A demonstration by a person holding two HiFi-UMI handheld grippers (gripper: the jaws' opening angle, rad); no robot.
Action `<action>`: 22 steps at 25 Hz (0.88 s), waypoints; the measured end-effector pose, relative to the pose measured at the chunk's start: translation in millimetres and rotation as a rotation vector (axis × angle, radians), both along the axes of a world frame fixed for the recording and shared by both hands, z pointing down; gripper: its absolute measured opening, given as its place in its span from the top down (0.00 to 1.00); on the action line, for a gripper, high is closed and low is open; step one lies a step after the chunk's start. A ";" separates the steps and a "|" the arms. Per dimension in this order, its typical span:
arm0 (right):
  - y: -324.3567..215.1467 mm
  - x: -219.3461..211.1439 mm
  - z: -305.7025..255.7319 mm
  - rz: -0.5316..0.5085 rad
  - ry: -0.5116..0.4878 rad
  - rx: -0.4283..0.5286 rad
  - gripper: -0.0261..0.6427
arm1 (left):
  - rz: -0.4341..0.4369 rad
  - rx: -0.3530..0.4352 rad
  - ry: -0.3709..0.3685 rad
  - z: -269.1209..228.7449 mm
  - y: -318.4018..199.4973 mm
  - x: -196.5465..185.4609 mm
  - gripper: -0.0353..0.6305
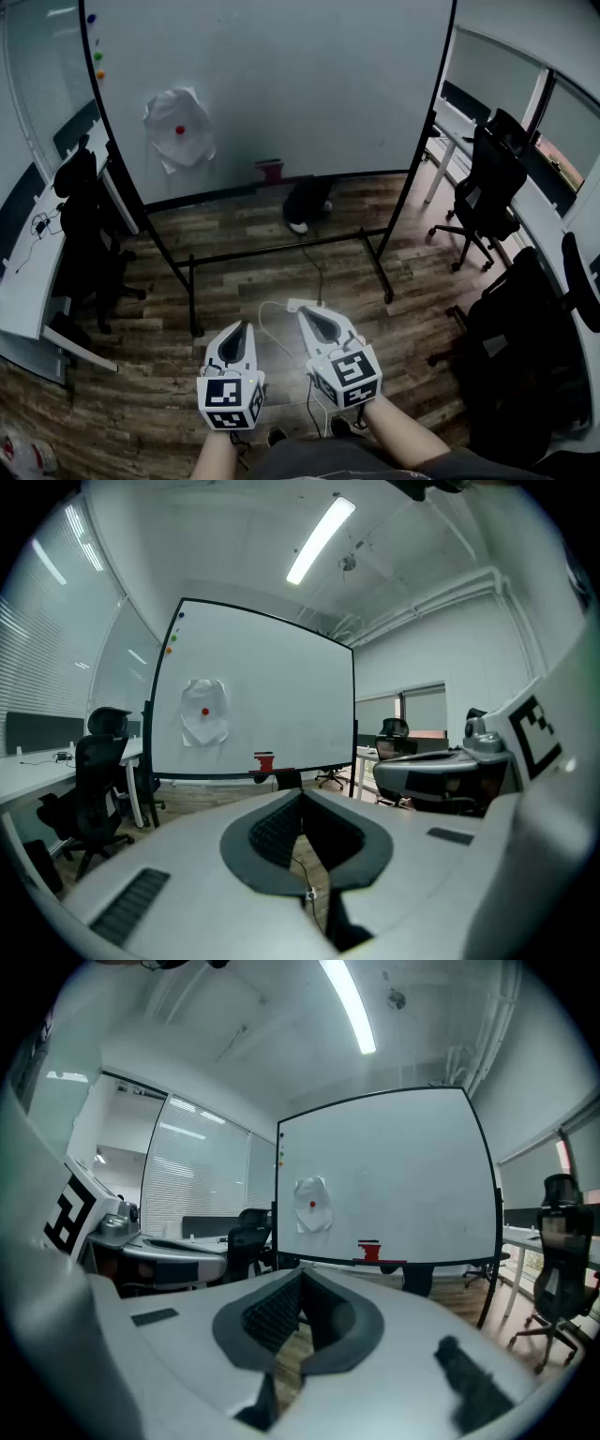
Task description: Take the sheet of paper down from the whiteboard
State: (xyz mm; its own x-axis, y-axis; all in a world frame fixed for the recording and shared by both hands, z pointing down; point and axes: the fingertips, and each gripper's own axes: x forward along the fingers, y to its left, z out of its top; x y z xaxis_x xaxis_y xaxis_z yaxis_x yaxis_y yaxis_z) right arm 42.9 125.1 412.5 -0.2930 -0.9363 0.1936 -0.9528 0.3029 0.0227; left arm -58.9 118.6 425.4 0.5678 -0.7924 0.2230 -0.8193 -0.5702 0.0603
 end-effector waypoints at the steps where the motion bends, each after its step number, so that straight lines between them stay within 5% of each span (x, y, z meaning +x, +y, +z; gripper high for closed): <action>1: 0.1 -2.1 0.5 -0.003 0.001 0.001 0.93 | 0.000 0.002 0.000 0.1 0.0 -1.2 0.92; 22: -2.8 -32.6 8.2 0.020 -0.043 0.016 0.93 | 0.041 0.001 0.029 5.6 -5.2 -30.3 0.92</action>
State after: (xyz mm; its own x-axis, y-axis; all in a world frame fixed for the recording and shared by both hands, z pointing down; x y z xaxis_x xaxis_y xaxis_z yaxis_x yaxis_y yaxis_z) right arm 10.2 122.3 420.7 -0.2823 -0.9448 0.1661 -0.9587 0.2840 -0.0139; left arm -89.2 113.4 431.0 0.6060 -0.7684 0.2056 -0.7932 -0.6033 0.0832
